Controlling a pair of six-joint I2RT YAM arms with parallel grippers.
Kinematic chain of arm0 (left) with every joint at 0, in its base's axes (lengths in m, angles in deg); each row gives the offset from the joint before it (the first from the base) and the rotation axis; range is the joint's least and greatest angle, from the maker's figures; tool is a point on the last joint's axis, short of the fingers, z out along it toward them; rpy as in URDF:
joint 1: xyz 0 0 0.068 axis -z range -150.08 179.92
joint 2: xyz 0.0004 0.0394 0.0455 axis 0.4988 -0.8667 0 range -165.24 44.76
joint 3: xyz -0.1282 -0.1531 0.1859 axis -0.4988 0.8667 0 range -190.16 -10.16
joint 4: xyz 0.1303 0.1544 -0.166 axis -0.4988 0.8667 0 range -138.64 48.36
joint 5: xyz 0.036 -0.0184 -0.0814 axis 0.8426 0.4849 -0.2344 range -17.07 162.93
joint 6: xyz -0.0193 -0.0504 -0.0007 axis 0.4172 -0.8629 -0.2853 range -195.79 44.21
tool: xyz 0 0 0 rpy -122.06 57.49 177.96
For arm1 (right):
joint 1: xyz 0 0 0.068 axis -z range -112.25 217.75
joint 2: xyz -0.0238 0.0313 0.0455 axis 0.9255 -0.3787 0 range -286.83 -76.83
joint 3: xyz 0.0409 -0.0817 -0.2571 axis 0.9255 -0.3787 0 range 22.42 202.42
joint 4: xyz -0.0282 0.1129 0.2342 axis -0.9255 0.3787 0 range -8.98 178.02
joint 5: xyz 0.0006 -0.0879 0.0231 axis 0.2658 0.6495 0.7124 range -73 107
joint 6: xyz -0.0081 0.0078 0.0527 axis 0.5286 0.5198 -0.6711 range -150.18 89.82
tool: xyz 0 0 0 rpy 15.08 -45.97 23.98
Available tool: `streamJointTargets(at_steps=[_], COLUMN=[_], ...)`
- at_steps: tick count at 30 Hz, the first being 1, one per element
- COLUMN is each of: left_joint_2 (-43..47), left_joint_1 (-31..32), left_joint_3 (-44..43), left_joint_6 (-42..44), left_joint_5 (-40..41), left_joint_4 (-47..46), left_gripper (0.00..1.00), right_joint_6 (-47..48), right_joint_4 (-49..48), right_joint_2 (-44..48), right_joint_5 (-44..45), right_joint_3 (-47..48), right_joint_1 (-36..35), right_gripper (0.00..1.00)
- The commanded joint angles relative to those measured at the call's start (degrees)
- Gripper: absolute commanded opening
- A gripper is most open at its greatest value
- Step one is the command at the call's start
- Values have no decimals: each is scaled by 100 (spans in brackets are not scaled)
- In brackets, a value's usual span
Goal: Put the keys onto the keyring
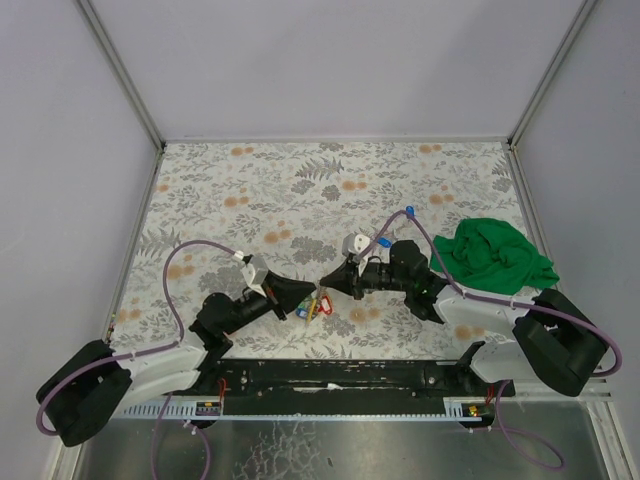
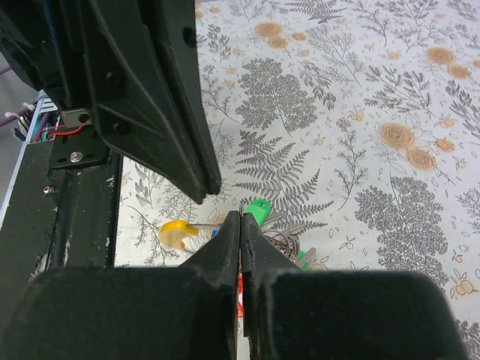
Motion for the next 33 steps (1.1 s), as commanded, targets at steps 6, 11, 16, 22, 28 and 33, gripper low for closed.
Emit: streamJointTargets(at_steps=[6,11,16,22,28,33], left_joint_2=[-816,-1691,-2582,-2677,-2445,-2461], left_joint_1=[-646,-676,-681,-676,-676,-674], left_joint_3=[292,92,91,-91,-46,-142], left_joint_6=[68,231,177,348,488,512], left_joint_5=[-238,-720,-1132,-1497,-1575,-1602], left_joint_4=[-1177,-1607,-2916,-2983,-2948,-2956], left_gripper=[7,8,8,8,8,8], right_joint_6=[-386,-570,-564,-452,-454,-467], right_joint_4=[-1025,-1037,-953,-742,-721,-712], right_joint_2=[-233,-375,-382,-344,-359,-405], right_joint_5=[-999,-1290,-1373,-1373,-1476,-1681], right_joint_3=[220,310,307,332,361,405], right_joint_1=[393,549,600,610,614,610], right_gripper=[0,0,0,0,0,0])
